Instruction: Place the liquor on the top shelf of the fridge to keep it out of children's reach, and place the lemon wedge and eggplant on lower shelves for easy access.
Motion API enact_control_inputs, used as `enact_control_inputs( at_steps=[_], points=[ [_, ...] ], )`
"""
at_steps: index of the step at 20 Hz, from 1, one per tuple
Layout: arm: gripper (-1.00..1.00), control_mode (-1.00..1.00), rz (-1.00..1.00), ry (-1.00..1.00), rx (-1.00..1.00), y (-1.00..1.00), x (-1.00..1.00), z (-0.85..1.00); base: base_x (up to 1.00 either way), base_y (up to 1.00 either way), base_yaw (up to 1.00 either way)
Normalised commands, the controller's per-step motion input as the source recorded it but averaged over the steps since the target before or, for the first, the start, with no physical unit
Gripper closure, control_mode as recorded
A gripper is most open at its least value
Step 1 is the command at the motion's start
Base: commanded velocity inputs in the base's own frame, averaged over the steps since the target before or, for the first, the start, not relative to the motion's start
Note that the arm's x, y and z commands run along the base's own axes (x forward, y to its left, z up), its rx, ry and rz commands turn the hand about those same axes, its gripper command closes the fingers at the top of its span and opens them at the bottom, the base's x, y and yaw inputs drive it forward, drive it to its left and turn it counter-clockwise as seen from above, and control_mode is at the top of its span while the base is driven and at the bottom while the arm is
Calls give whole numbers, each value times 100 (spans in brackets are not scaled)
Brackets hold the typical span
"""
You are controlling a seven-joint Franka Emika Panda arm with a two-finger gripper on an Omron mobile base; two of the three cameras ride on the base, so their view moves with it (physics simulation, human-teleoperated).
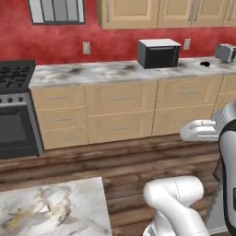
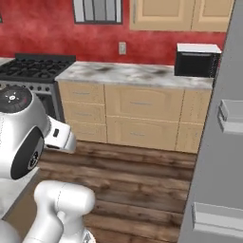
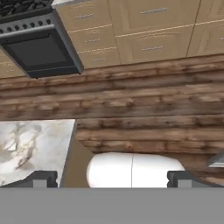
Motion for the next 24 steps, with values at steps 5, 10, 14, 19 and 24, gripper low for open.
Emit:
enact_control_inputs(
  at_steps=[5, 10, 14, 19, 24],
  points=[
    [-100, 100, 0, 0, 0, 0, 0, 0, 100, 39, -44],
    [-100, 100, 0, 0, 0, 0, 0, 0, 100, 46, -39],
    [-100, 100, 0, 0, 0, 0, 0, 0, 100, 44, 0],
    [-100, 100, 0, 0, 0, 0, 0, 0, 100, 5, 47],
    [-100, 100, 0, 0, 0, 0, 0, 0, 100, 0, 56]
  ],
)
